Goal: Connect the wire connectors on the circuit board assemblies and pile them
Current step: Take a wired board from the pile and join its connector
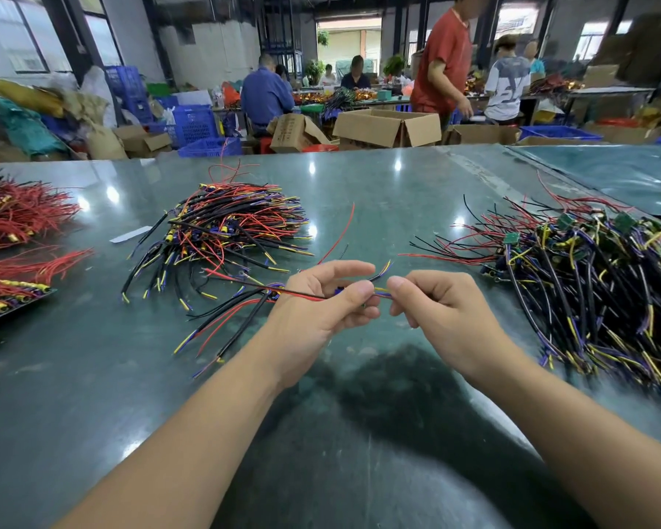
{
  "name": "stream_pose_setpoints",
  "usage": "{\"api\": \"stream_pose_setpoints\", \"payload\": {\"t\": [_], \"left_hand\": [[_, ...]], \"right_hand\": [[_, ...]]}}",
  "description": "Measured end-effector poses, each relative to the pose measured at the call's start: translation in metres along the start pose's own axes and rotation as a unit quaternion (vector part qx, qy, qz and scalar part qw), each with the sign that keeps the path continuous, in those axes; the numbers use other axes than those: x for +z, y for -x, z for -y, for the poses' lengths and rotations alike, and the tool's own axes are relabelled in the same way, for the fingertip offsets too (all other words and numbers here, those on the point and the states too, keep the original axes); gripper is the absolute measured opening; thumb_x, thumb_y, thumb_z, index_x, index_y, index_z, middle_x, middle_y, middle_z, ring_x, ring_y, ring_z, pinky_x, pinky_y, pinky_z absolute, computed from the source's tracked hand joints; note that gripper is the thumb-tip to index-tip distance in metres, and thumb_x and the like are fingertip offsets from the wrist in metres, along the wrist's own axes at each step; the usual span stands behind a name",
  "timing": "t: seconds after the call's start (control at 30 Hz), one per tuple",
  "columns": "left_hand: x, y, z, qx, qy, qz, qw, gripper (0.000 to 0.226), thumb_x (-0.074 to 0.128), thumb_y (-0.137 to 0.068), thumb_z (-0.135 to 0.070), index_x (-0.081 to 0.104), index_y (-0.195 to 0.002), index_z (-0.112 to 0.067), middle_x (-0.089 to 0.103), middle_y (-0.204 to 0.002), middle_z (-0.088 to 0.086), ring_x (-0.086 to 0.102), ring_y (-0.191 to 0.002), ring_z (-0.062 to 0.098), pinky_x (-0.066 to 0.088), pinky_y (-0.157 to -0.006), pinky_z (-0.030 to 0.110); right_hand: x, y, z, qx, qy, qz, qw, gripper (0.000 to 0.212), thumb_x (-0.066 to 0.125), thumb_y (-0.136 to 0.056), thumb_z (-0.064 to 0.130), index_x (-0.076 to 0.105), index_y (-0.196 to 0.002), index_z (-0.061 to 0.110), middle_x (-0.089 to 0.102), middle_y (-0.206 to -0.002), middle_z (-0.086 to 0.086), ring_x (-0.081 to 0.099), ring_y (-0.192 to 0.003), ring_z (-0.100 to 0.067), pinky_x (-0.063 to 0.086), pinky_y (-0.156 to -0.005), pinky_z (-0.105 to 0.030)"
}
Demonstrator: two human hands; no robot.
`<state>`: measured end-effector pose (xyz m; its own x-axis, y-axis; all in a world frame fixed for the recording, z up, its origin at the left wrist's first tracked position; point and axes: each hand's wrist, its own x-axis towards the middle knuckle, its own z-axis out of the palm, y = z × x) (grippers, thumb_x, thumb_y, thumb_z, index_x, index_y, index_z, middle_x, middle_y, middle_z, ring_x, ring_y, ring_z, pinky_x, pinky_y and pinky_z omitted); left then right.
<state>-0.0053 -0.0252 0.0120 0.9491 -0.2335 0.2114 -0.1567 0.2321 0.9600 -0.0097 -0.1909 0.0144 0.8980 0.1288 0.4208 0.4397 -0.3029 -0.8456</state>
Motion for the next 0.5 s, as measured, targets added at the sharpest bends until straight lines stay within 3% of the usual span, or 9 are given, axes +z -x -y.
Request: {"api": "stream_pose_setpoints", "payload": {"t": [0.13, 0.23, 0.37, 0.5], "left_hand": [[-0.0028, 0.0009, -0.0024, -0.002, 0.003, 0.013, 1.0, 0.018, 0.068, -0.08, -0.015, 0.07, -0.097, -0.022, 0.07, -0.076, 0.003, 0.068, -0.069, 0.014, 0.054, -0.064, 0.022], [-0.0058, 0.0035, -0.0071, -0.047, -0.011, 0.052, 0.997, 0.011, 0.068, -0.082, -0.026, 0.073, -0.092, -0.023, 0.07, -0.08, 0.003, 0.071, -0.077, 0.02, 0.055, -0.066, 0.025], [-0.0074, 0.004, -0.0061, -0.087, -0.044, 0.086, 0.992, 0.022, 0.062, -0.084, -0.038, 0.07, -0.082, -0.018, 0.069, -0.081, -0.001, 0.07, -0.087, 0.017, 0.055, -0.073, 0.025], [-0.0101, 0.0017, -0.0036, -0.06, -0.06, 0.077, 0.993, 0.026, 0.056, -0.086, -0.035, 0.072, -0.072, -0.02, 0.069, -0.076, -0.003, 0.066, -0.094, 0.018, 0.051, -0.09, 0.034]], "right_hand": [[-0.0019, 0.0027, 0.0015, -0.023, -0.029, 0.039, 0.999, 0.034, 0.057, -0.087, 0.034, 0.06, -0.06, 0.013, 0.037, -0.055, -0.005, 0.032, -0.054, -0.014, 0.025, -0.049, -0.025], [-0.0032, 0.005, 0.0031, -0.048, -0.029, 0.055, 0.997, 0.031, 0.057, -0.087, 0.032, 0.06, -0.061, 0.014, 0.037, -0.054, -0.001, 0.029, -0.051, -0.009, 0.023, -0.045, -0.019], [-0.0058, 0.0045, 0.0046, -0.065, -0.009, 0.056, 0.996, 0.027, 0.057, -0.085, 0.034, 0.061, -0.06, 0.025, 0.041, -0.055, 0.007, 0.034, -0.056, -0.009, 0.027, -0.051, -0.022], [-0.0084, 0.0023, 0.0008, -0.061, 0.019, 0.065, 0.996, 0.034, 0.059, -0.085, 0.039, 0.062, -0.066, 0.011, 0.037, -0.055, 0.001, 0.03, -0.052, -0.008, 0.025, -0.049, -0.024]]}}
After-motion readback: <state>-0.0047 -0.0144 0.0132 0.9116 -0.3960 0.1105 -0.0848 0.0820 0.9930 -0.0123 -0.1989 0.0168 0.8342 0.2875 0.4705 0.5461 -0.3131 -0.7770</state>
